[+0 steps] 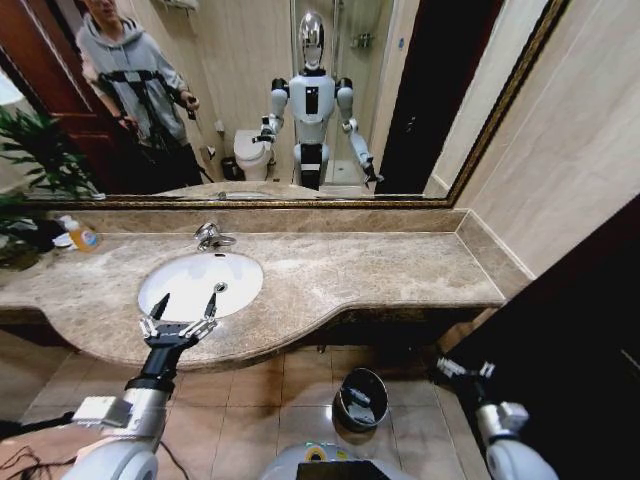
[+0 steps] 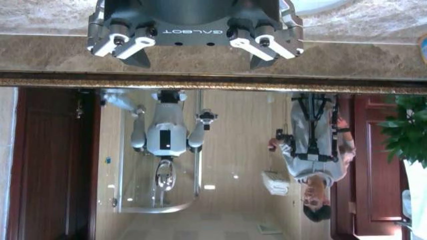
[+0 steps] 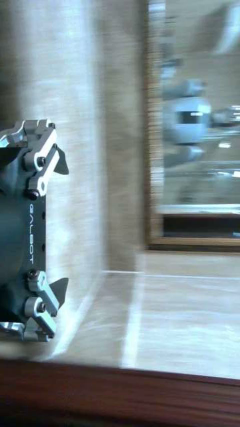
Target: Pick up the trash from the sink and place it in the trash bin.
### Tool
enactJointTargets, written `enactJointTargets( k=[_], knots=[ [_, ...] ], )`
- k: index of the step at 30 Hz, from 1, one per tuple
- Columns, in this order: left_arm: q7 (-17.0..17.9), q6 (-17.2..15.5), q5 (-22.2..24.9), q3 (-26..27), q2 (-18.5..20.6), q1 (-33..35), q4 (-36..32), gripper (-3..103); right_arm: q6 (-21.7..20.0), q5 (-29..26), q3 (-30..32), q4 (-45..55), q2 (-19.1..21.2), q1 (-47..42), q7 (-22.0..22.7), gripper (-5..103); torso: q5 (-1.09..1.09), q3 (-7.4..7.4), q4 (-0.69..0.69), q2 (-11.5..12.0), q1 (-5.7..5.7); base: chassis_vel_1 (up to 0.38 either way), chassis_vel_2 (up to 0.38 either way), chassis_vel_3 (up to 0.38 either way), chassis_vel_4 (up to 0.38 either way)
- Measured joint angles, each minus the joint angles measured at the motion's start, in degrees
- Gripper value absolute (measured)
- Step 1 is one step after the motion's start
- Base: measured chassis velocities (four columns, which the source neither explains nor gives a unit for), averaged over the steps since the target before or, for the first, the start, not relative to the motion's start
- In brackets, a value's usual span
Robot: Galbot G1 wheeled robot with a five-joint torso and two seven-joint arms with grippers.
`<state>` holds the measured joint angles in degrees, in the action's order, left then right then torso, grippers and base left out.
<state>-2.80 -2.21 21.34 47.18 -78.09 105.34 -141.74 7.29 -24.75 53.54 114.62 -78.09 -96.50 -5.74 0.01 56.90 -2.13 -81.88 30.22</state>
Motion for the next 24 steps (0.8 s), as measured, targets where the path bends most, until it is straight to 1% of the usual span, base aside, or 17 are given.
enactJointTargets(
  k=[1,2,3,5,6,7,9,12,14,24],
  knots=[
    [0.00,0.00,0.00,0.00,0.00,0.00,0.00,100,-1.00,-1.33,0.29,3.54,-0.39,-0.31,0.22,100,-0.02,0.00,0.00,0.00,0.01,0.000,0.000,0.000,0.000],
    [0.00,0.00,0.00,0.00,0.00,0.00,0.00,100,-1.00,-1.33,0.29,3.54,-0.39,-0.31,0.22,100,-0.02,0.00,0.00,0.00,0.01,0.000,0.000,0.000,0.000],
    [0.00,0.00,0.00,0.00,0.00,0.00,0.00,100,-1.48,-2.19,0.24,6.06,-0.60,-0.86,0.05,100,-0.03,0.00,0.01,0.00,0.01,0.000,0.000,0.000,0.000],
    [0.00,0.00,0.00,0.00,0.00,0.00,0.00,100,-1.51,-2.76,-1.08,9.28,-1.04,-2.08,-2.21,100,-0.04,0.00,0.02,0.00,0.01,0.000,0.000,0.000,0.000],
    [0.00,0.00,0.00,0.00,0.00,0.00,0.00,100,-1.02,-1.75,-2.52,9.77,-1.53,-2.50,-3.24,100,-0.02,0.00,0.02,0.00,0.00,0.000,0.000,0.000,0.000],
    [0.00,0.00,0.00,0.00,0.00,0.00,0.00,100,-1.02,-1.75,-2.52,9.77,-1.53,-2.50,-3.24,100,-0.02,0.00,0.02,0.00,0.00,0.000,0.000,0.000,0.000],
    [0.00,0.00,0.00,0.00,0.00,0.00,0.00,100,-0.43,1.21,-4.63,9.55,-3.05,-1.76,-3.91,100,0.00,0.00,0.02,0.00,0.00,0.000,0.000,0.000,0.000],
    [0.00,0.00,0.00,0.00,0.00,0.00,0.00,100,-0.94,2.84,-5.67,9.49,-3.75,-0.66,-4.30,100,0.00,0.00,0.01,0.00,0.00,0.000,0.000,0.000,0.000],
    [0.00,0.00,0.00,0.00,0.00,0.00,0.00,100,-2.17,3.78,-6.16,9.93,-3.73,0.01,-4.64,100,-0.01,0.01,0.02,0.00,0.01,0.000,0.000,0.000,0.000],
    [0.00,0.00,0.00,0.00,0.00,0.00,0.00,100,-4.28,6.73,-7.15,10.26,-3.04,3.10,-3.67,100,-0.01,0.01,0.02,0.00,0.01,0.000,0.000,0.000,0.000]
  ],
)
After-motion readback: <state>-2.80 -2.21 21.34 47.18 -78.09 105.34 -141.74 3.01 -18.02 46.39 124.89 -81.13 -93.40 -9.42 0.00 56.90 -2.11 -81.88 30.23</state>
